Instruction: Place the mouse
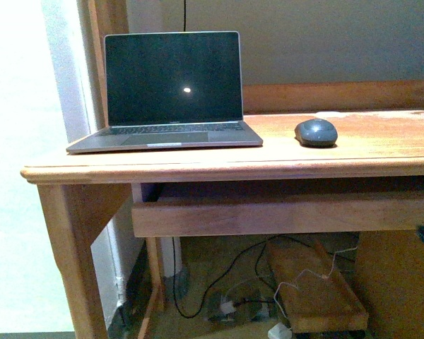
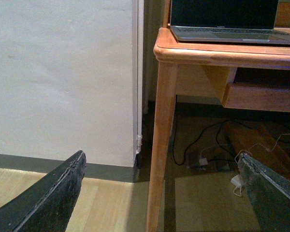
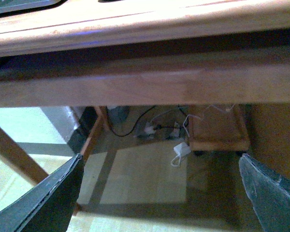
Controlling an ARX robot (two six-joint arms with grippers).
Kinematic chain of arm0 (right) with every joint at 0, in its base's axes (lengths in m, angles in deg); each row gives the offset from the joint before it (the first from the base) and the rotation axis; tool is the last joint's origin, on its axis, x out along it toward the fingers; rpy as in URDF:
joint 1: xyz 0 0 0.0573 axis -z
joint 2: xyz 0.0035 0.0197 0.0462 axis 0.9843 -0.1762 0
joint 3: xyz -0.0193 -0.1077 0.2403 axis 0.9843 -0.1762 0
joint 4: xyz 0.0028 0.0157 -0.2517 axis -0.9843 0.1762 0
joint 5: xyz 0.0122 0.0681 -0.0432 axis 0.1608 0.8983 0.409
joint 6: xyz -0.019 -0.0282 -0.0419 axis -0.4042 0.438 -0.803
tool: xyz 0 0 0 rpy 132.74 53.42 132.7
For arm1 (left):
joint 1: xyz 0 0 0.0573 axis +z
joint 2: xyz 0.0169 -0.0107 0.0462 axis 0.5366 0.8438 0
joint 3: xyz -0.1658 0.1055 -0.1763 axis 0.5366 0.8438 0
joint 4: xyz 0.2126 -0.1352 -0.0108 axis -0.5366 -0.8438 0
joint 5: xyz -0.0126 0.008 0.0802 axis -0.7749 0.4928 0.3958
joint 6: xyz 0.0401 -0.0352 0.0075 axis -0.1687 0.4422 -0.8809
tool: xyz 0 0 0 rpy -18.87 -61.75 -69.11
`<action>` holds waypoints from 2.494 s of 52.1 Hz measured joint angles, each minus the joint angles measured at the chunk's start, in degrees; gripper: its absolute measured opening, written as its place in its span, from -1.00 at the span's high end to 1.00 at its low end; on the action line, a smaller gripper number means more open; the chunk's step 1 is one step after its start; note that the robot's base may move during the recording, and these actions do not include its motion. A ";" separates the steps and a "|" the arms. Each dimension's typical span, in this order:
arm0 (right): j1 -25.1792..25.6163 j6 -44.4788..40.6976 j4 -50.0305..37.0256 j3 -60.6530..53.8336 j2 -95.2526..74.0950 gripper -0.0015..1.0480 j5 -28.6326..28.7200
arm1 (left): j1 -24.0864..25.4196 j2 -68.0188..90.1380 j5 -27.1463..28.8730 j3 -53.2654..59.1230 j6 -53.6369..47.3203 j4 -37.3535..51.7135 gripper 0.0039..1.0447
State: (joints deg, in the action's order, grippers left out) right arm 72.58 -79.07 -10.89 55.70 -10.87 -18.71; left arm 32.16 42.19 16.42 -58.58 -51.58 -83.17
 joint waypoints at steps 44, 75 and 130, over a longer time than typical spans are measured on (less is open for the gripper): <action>8.20 -3.43 45.68 -20.74 76.85 -0.29 -6.54 | 0.04 -0.07 -0.04 0.00 -0.07 0.00 -0.86; 7.48 -6.71 45.51 -20.31 76.37 0.94 -9.46 | 0.07 -0.13 0.00 0.00 -0.07 0.00 -0.86; 7.50 -6.84 45.51 -20.31 76.35 -0.86 -9.46 | 0.07 -0.13 0.00 0.00 -0.07 0.00 -0.86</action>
State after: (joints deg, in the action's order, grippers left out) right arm 80.08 -85.91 34.61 35.40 65.48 -28.17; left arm 32.23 42.06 16.42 -58.58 -51.65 -83.17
